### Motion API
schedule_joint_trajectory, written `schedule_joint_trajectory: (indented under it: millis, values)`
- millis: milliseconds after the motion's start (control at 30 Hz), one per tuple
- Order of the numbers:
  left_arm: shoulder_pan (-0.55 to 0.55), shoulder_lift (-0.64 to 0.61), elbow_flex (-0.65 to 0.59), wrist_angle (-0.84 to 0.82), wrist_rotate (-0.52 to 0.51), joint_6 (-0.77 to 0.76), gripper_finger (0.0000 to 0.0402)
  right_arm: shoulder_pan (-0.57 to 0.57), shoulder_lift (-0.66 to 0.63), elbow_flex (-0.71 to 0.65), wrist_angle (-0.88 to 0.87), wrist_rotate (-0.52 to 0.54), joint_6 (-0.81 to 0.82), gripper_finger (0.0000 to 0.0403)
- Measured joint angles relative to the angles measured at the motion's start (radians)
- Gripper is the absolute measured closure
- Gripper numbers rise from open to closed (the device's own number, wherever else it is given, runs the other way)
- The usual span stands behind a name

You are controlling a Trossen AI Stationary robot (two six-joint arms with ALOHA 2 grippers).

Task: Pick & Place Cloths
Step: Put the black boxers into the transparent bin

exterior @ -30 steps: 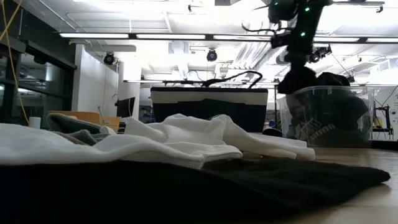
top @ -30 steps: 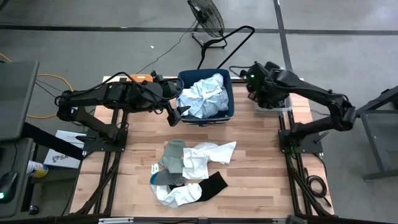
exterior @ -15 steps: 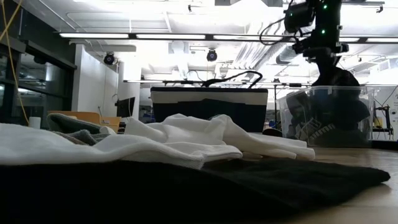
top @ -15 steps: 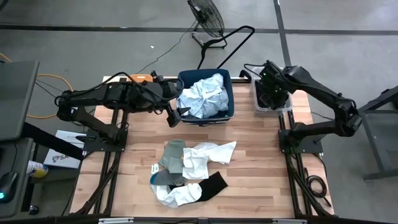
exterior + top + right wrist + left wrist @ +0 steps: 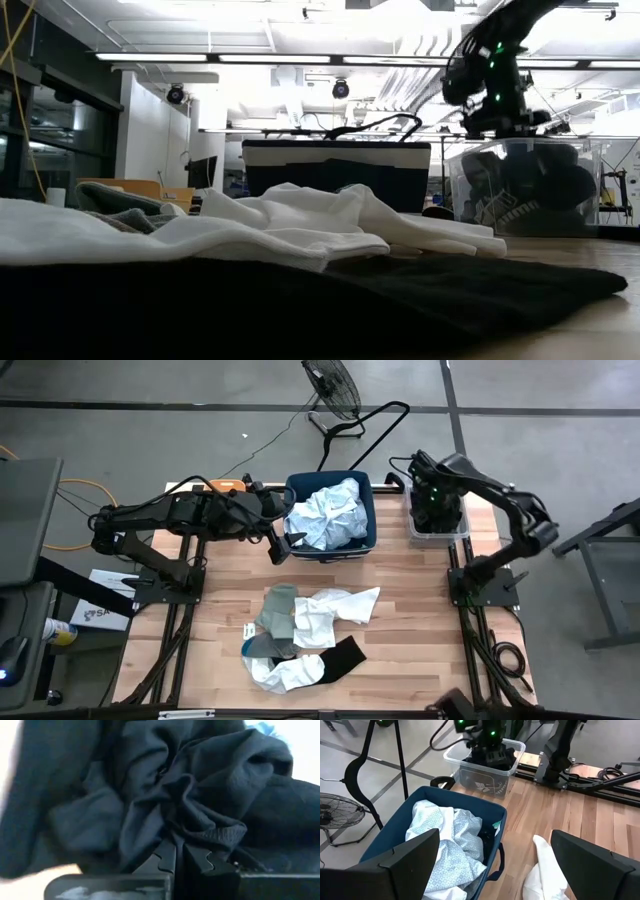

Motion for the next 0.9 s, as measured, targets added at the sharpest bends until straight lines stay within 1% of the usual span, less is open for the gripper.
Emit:
schedule_joint_trajectory:
  millis: [167,300,433,600,667,733,900]
  values:
    - [0.0,0.0,0.0,0.0,0.0,0.0,0.0026,-0.048,0.089,0.0,0.022,-0.03,-0.042,0.0399]
    - [0.0,0.0,0.0,0.0,0.0,0.0,0.0026,-0.063,0.125,0.004,0.054,-0.065,-0.071,0.0399]
    - [0.0,0.0,0.0,0.0,0.0,0.0,0.0026,-0.065,0.124,0.002,0.098,-0.087,-0.091,0.0399]
    - [0.0,0.0,0.0,0.0,0.0,0.0,0.0026,-0.064,0.085,-0.002,0.103,-0.069,-0.125,0.0394]
    - [0.0,0.0,0.0,0.0,0.0,0.0,0.0026,-0.064,0.051,-0.002,0.105,-0.069,-0.126,0.0382]
    - [0.0,0.0,0.0,0.0,0.0,0.0,0.0026,-0.064,0.015,-0.002,0.106,-0.071,-0.125,0.0362]
    - [0.0,0.0,0.0,0.0,0.0,0.0,0.0026,-0.065,-0.085,-0.002,0.119,-0.094,-0.106,0.0285]
